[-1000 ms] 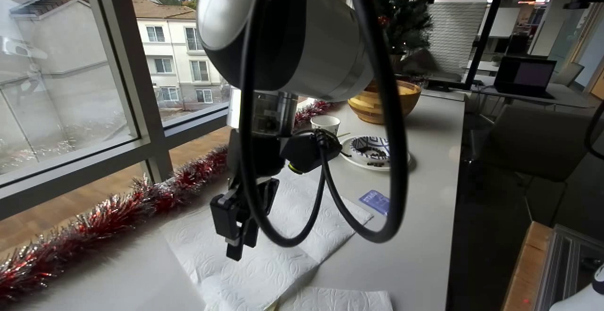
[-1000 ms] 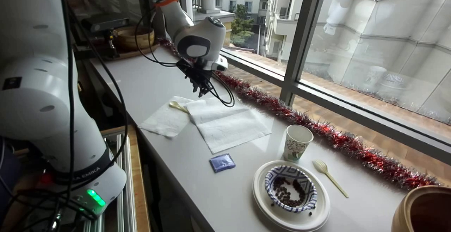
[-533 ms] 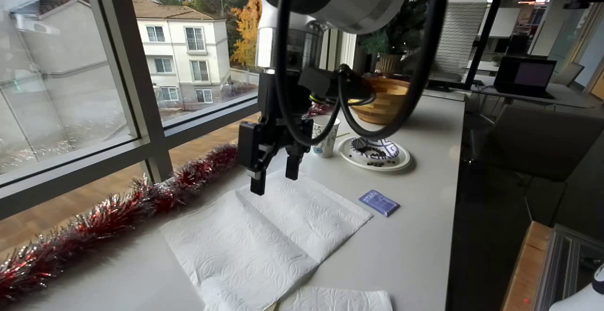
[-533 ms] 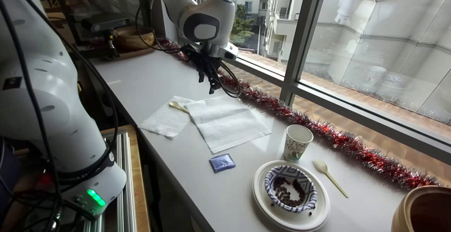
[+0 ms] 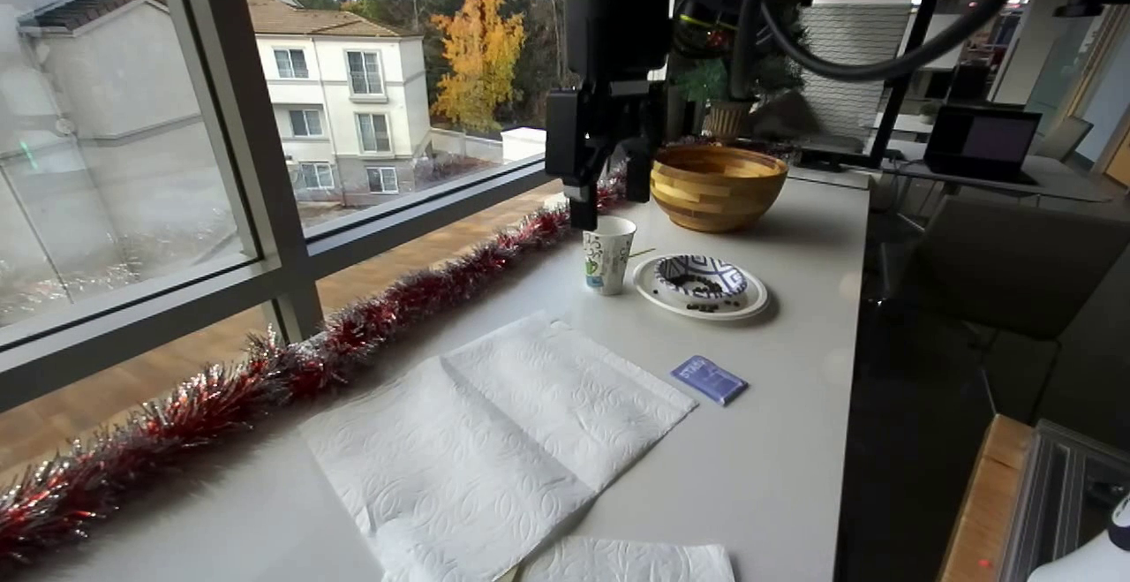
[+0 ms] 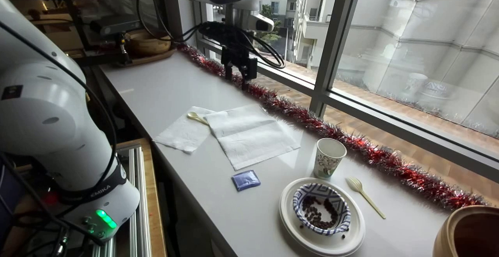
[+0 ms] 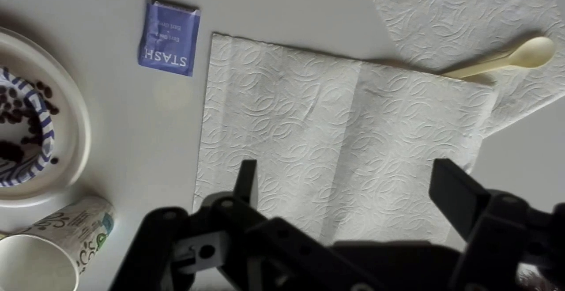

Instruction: Unfold the napkin on the right

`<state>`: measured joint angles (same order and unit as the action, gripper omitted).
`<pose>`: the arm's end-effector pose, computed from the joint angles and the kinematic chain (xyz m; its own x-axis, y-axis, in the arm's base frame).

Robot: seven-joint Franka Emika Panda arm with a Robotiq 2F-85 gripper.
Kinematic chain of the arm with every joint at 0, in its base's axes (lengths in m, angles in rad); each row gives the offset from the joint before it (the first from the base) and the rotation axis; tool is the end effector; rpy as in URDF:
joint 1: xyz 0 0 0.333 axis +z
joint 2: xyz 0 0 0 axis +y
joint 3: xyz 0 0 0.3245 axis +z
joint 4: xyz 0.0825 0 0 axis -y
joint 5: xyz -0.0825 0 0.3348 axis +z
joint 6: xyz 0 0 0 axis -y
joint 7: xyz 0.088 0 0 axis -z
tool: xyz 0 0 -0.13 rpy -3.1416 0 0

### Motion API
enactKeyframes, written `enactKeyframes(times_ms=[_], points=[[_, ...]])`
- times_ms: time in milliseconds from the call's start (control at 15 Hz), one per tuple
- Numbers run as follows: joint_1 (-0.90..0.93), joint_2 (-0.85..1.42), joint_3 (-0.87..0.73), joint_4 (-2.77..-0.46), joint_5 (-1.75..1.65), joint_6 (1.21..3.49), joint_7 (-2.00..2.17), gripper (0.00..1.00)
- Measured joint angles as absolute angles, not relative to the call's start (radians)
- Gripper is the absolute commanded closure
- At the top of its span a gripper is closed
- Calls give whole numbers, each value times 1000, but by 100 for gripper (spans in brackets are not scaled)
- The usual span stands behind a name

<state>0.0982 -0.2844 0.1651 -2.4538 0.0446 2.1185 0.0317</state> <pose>0.3783 0.1061 0.4112 0.9788 0.1977 -0.0535 0.1985 -0.9800 0.0111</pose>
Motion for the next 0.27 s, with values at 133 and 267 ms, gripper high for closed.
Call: enactKeyframes(times_ms=[133,267], points=[[107,-322,153,-2446,57,2117,12,0],[110,-329,146,-2444,58,2117,5,0]])
